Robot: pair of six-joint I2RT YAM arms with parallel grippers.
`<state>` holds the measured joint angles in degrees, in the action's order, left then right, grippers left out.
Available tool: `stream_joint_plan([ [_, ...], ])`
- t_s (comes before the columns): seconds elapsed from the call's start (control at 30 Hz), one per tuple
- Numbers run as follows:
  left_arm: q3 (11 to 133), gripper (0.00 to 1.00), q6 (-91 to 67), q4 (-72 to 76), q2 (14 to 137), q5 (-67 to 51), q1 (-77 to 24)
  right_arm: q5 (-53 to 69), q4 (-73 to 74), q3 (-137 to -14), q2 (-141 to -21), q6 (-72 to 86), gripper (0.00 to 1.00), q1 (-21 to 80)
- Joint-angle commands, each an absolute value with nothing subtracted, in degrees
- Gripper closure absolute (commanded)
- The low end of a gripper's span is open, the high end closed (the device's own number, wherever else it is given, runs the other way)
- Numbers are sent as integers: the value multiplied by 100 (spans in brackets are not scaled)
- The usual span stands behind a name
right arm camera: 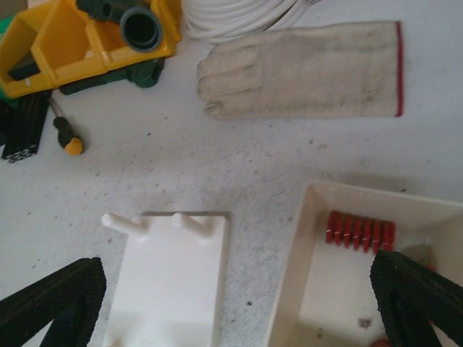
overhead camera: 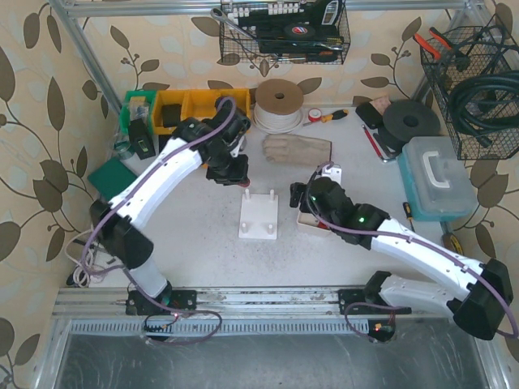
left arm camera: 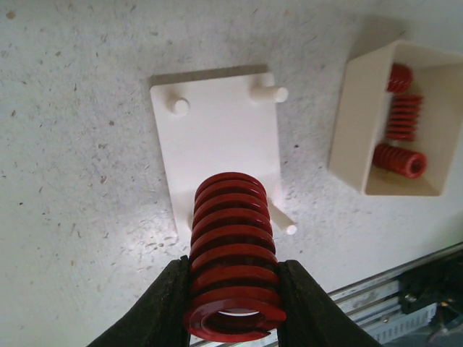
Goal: Install the large spring
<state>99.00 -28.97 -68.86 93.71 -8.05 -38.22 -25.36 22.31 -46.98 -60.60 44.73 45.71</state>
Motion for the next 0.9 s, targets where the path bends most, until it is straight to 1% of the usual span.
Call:
stream_joint_plan([
  [0.0,10704,100,-2382,-7853,10041,-901,-3763,-3446,1990,-4377,-5725,4225,1,4619],
  [0.13,11274,100,-2184,-8098,10692,-886,-3761,-3577,1772,-4099,-5403,4228,1,4617],
  [0.33,11963,100,-2002,-8405,11353,-665,-3729,-3514,1970,-4250,-5627,4267,1,4619],
  [0.67,12044,100,-1823,-8489,11613,-412,-3681,-3828,2073,-4120,-5599,4606,1,4614],
  [0.87,11826,100,-1737,-8349,11667,-353,-3667,-3730,2065,-4229,-5912,4623,1,4574],
])
